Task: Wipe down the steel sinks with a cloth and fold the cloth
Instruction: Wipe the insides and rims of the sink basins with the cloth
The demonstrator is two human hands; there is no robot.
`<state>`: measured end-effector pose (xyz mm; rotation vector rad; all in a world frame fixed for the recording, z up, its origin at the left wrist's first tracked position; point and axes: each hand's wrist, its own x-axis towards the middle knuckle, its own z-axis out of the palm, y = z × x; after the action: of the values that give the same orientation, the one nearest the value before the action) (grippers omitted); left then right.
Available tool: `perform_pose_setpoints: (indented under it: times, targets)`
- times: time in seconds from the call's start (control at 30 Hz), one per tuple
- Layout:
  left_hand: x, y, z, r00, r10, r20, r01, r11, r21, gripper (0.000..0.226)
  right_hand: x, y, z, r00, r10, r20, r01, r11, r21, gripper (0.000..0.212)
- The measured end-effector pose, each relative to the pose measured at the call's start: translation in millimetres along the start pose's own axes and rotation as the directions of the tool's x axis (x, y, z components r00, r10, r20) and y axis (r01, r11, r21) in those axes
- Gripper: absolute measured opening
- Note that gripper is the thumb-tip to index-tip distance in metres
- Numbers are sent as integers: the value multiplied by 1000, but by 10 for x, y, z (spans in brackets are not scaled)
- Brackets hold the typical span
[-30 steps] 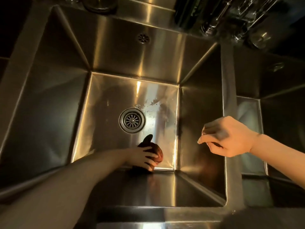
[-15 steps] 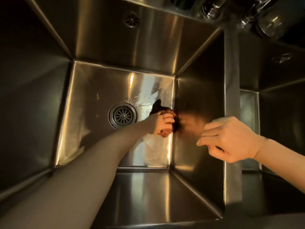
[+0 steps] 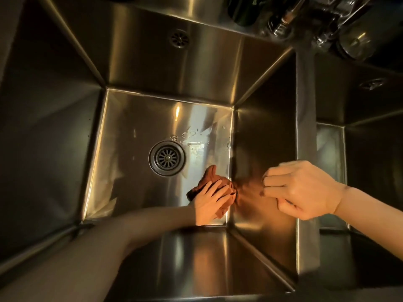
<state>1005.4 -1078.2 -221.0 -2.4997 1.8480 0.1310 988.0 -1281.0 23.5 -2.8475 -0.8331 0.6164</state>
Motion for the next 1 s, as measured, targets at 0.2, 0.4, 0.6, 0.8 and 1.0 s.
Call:
perform_pose_setpoints:
  times: [0.2, 0.4, 0.6, 0.8, 1.0]
  targets:
    - [449, -312, 226, 963, 263, 62, -252, 957, -141, 43, 121, 261, -120, 992, -107, 71, 108, 994, -21, 27]
    - [1372, -885, 6, 990, -96, 106, 116, 971, -208, 62, 195, 480, -163, 988, -84, 126, 86, 996, -14, 32]
    - [1616, -806, -103, 958, -179, 223, 211, 969, -129, 63, 201, 472, -162, 989, -36, 142, 33, 999, 21, 28]
    - [1768, -1228, -9, 989, -74, 129, 102, 969, -224, 73, 195, 472, -126, 988, -23, 154, 16, 999, 48, 26]
    - [1612, -1468, -87, 968, -231, 102, 253, 888, -385, 59, 187, 481, -118, 989, -12, 149, 8, 999, 31, 32]
